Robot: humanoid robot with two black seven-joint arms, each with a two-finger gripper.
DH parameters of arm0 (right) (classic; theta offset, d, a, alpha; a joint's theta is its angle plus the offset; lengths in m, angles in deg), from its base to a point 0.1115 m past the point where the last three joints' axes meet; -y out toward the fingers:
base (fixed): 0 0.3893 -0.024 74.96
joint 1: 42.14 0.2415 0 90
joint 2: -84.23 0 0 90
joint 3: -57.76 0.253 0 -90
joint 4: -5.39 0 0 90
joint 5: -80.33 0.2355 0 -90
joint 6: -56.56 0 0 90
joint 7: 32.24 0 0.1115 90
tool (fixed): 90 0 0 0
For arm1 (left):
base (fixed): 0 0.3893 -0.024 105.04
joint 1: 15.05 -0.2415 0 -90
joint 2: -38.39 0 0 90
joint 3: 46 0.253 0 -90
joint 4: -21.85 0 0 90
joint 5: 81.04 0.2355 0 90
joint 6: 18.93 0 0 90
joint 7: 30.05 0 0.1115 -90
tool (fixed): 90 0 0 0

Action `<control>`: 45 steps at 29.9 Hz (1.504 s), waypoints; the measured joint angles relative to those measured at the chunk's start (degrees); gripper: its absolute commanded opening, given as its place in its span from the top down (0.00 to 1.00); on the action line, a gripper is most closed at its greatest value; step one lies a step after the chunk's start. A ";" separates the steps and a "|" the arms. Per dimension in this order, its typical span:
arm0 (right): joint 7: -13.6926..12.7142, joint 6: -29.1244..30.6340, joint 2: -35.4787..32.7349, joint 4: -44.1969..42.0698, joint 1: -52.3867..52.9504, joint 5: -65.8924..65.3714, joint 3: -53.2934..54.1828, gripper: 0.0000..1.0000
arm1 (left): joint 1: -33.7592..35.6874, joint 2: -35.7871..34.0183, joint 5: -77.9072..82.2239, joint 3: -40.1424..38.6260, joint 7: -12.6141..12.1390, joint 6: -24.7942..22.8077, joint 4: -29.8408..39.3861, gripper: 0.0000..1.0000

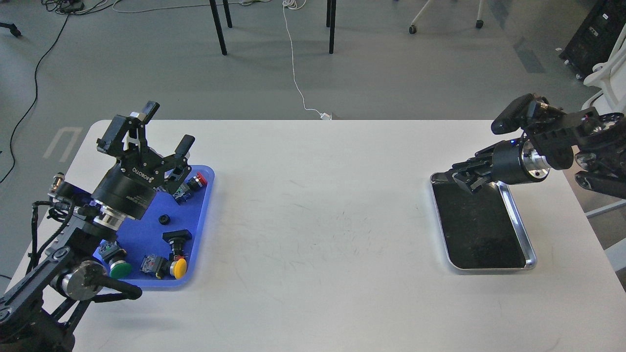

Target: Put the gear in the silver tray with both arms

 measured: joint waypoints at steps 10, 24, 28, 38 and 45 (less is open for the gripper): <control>0.00 -0.08 -1.04 -7.28 -7.07 0.21 0.77 0.82 | 0.17 0.37 0.05 0.15 -0.09 0.00 -0.01 0.02; 0.00 -0.61 0.90 -10.53 -13.33 0.60 4.69 0.79 | 0.10 0.41 0.00 0.10 -0.01 0.10 -0.01 0.02; 0.00 -0.62 2.22 -12.05 -14.33 0.67 5.05 0.78 | 0.08 0.42 0.00 0.10 0.00 0.12 -0.01 0.02; 0.00 -0.71 3.57 -13.27 -15.50 0.82 6.57 0.39 | -0.18 0.56 -0.01 -0.15 0.07 0.21 -0.01 0.02; 0.00 -0.75 1.54 -11.24 -14.96 1.23 10.03 0.10 | -0.25 0.64 0.00 -0.17 0.07 0.17 -0.01 0.02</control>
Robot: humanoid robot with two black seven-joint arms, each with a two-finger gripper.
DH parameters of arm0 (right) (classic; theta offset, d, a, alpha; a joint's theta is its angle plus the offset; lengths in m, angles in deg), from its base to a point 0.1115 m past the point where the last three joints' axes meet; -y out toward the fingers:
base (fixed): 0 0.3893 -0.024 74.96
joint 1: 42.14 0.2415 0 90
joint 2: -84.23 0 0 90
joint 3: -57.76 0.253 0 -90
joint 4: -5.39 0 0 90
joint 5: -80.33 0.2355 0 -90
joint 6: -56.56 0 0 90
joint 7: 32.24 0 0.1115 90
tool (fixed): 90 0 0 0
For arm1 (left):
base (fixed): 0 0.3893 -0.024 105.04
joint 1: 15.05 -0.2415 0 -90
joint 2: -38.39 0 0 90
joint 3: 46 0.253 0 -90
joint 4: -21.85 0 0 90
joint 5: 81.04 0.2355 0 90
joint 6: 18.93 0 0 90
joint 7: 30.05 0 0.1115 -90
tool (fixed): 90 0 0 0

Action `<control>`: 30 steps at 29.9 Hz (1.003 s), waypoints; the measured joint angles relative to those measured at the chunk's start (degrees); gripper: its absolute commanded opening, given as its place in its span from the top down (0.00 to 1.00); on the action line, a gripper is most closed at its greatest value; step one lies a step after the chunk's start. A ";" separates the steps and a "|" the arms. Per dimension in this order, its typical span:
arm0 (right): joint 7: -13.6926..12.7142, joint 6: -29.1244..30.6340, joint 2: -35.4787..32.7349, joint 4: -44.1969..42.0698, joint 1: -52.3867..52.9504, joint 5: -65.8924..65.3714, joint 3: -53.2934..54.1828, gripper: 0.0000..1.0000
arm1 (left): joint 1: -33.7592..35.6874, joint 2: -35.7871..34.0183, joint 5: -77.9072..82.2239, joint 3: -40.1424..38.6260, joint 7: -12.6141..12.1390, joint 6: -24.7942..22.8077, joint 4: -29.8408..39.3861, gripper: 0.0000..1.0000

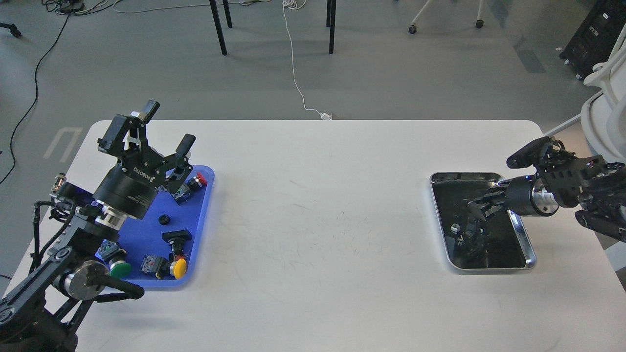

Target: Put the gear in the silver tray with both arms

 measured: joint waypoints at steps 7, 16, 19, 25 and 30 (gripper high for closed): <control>-0.01 0.23 -8.06 8.43 0.07 4.36 14.63 0.04 | 0.02 -0.48 0.00 0.11 0.22 -0.01 0.00 0.02; -0.02 0.11 -9.57 19.41 -16.99 37.28 37.78 0.04 | 0.00 -0.86 2.44 0.68 0.61 0.12 0.00 0.02; -0.02 0.39 -7.25 22.16 -24.84 47.88 47.11 0.04 | 0.12 -1.27 8.45 0.69 0.77 0.23 0.00 0.02; -0.01 2.01 -1.71 23.22 -36.77 60.80 61.00 0.03 | 1.27 -6.12 29.08 1.58 1.91 0.24 0.08 0.02; 0.00 2.32 -0.71 23.07 -39.37 61.76 62.79 0.03 | 5.37 -15.10 49.17 5.33 2.00 0.05 0.11 0.02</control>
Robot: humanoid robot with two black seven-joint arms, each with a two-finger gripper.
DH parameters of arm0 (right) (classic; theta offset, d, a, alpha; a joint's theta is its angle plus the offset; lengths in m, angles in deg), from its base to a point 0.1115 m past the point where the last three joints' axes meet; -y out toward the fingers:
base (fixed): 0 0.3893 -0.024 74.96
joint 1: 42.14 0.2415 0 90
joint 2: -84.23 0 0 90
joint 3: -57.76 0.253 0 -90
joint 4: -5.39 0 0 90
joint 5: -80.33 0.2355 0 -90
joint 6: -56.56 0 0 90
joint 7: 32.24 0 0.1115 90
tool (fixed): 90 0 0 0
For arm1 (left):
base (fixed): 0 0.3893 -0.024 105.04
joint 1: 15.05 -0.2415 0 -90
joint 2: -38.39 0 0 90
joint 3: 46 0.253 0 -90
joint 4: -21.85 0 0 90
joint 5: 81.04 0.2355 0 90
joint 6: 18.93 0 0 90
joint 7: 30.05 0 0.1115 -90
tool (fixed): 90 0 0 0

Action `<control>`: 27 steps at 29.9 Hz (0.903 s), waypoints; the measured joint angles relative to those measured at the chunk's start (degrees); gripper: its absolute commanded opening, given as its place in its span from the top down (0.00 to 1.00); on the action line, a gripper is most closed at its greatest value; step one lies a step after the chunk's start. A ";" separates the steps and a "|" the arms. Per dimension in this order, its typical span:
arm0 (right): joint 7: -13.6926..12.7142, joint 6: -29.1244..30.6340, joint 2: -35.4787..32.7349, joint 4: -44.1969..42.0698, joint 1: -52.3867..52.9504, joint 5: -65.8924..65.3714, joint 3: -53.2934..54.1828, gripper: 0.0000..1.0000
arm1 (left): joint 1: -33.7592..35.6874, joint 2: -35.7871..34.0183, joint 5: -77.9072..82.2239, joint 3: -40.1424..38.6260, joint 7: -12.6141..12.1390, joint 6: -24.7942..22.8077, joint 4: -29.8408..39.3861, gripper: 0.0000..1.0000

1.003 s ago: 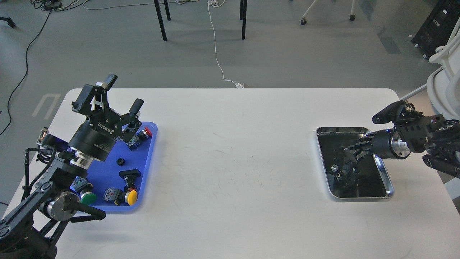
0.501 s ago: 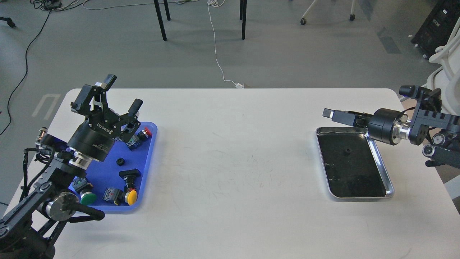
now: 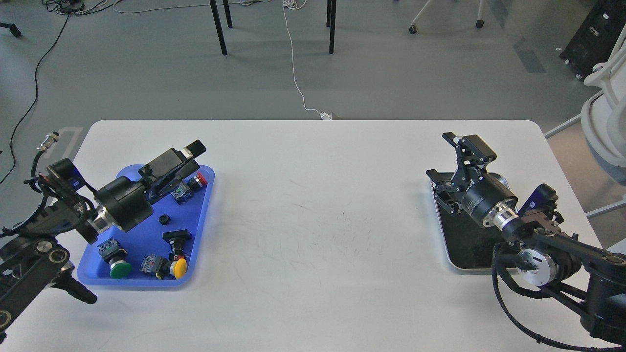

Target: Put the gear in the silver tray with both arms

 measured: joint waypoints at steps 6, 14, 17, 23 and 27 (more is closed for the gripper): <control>0.01 0.02 0.14 -0.03 -0.12 0.01 0.27 0.03 | 12.13 -13.82 15.11 17.08 0.02 -0.32 -0.22 0.02; 0.01 -0.15 0.06 0.01 -0.09 0.02 0.32 0.03 | 31.38 -14.87 20.20 40.02 0.02 -4.08 -5.77 0.02; 0.01 -0.17 -0.05 0.09 -0.03 0.02 0.38 0.03 | 34.33 -12.65 20.20 43.35 0.02 -4.90 -8.07 0.02; 0.01 -0.22 -0.13 0.15 0.01 0.02 0.39 0.03 | 35.22 -8.78 20.20 44.77 -1.30 -5.04 -13.59 0.04; 0.01 -0.22 -0.13 0.15 0.01 0.02 0.39 0.03 | 35.24 -6.82 20.38 45.93 -3.61 -5.04 -16.53 0.10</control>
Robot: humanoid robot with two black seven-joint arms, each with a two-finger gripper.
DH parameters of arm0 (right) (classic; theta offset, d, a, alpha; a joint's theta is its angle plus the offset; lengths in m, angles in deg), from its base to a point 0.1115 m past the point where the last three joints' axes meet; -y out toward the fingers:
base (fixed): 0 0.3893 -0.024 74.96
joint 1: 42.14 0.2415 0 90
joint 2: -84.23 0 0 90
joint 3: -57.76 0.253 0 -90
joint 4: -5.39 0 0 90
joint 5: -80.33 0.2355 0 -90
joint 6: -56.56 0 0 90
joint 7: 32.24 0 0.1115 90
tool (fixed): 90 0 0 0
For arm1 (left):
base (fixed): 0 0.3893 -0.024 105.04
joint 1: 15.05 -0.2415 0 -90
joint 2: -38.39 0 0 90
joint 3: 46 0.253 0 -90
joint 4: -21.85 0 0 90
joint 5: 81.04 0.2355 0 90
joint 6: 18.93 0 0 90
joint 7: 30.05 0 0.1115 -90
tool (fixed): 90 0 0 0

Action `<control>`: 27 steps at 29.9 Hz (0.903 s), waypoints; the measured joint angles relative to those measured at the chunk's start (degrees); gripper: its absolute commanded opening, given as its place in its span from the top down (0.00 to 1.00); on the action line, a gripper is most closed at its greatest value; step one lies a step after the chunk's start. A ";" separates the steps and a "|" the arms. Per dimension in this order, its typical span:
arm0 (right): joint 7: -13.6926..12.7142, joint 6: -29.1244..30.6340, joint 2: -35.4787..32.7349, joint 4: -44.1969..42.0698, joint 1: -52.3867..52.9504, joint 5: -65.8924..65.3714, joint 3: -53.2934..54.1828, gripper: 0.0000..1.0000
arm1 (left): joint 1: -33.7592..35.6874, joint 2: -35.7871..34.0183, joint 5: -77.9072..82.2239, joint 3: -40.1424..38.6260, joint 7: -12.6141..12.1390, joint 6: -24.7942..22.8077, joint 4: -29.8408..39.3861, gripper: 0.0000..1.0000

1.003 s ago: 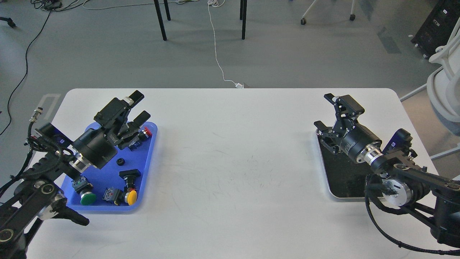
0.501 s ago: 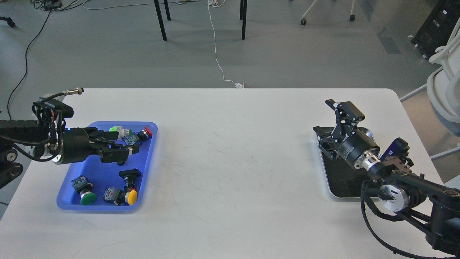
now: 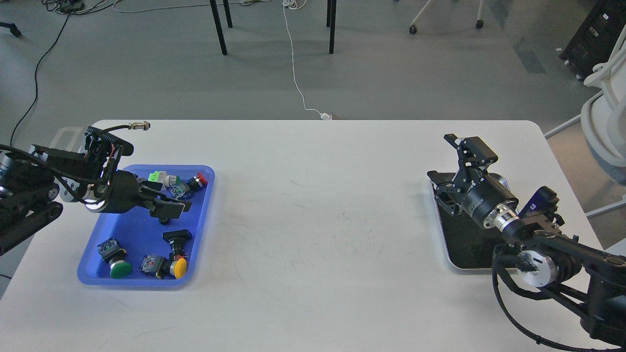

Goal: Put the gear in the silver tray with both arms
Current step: 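Grasp another small black gear in the blue tray with the left gripper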

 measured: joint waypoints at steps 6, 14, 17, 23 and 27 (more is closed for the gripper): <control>-0.01 0.04 -0.15 -0.03 0.00 0.00 0.00 0.03 | 0.04 0.92 1.58 3.10 -1.59 0.00 -2.29 0.30; -0.02 -0.02 -0.18 -0.03 0.00 0.00 0.00 0.03 | 0.06 1.87 4.53 3.41 -1.65 0.00 -2.40 0.44; -0.02 -0.08 -0.22 0.01 0.00 0.00 0.00 0.03 | 0.02 2.20 5.05 3.45 -1.65 0.00 -2.40 0.44; -0.02 -0.12 -0.43 0.01 0.00 0.00 0.00 0.03 | -0.16 2.58 5.95 3.54 -1.64 0.00 -2.40 0.44; -0.02 -0.12 -0.51 0.08 0.00 0.00 0.00 0.03 | -0.18 2.57 6.42 4.44 -1.64 0.00 -2.39 0.44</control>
